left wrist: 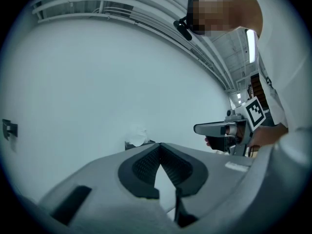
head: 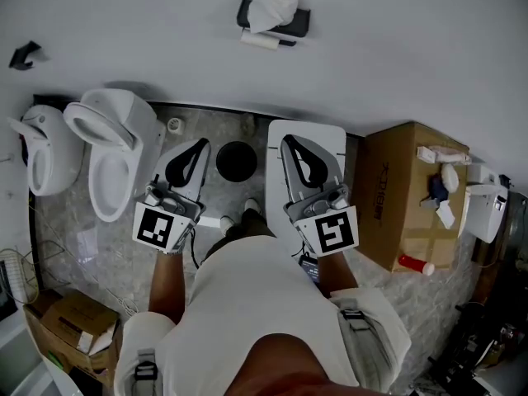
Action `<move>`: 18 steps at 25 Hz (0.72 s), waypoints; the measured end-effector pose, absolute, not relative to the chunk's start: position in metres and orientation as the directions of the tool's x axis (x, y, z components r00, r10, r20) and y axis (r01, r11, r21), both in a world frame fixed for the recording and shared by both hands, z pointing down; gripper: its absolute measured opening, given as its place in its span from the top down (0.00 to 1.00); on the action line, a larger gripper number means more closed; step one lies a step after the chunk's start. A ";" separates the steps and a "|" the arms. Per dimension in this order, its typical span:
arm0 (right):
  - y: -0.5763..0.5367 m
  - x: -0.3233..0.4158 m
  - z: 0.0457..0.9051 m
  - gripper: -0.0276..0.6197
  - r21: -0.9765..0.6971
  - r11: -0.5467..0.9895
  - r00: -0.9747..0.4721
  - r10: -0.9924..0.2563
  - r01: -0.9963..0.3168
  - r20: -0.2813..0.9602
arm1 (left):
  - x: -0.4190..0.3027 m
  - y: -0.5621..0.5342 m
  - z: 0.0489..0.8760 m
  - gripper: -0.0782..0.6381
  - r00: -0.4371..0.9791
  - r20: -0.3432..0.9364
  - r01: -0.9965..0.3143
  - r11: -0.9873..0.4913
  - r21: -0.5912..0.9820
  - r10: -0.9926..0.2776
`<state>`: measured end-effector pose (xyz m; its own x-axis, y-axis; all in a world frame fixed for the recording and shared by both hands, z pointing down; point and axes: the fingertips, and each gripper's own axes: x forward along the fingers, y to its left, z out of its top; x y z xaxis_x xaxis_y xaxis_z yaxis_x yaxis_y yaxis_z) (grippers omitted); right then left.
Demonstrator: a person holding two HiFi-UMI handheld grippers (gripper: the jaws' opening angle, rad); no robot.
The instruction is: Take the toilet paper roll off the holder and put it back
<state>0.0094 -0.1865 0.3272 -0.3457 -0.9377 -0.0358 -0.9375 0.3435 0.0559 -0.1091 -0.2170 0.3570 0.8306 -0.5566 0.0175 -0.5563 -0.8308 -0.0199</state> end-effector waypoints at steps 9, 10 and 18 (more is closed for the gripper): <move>-0.184 -0.021 0.324 0.96 0.055 0.406 -0.409 -0.910 -0.912 -0.063 | -0.121 -0.208 0.351 0.90 0.830 -0.002 -0.558 -0.830 -0.016 -0.558; -0.184 -0.024 0.325 0.96 0.052 0.411 -0.413 -0.909 -0.910 -0.058 | -0.122 -0.207 0.351 0.90 0.829 -0.003 -0.559 -0.829 -0.014 -0.559; -0.183 -0.030 0.329 0.96 0.052 0.443 -0.445 -0.895 -0.895 -0.019 | -0.123 -0.203 0.348 0.90 0.829 -0.016 -0.560 -0.829 -0.006 -0.560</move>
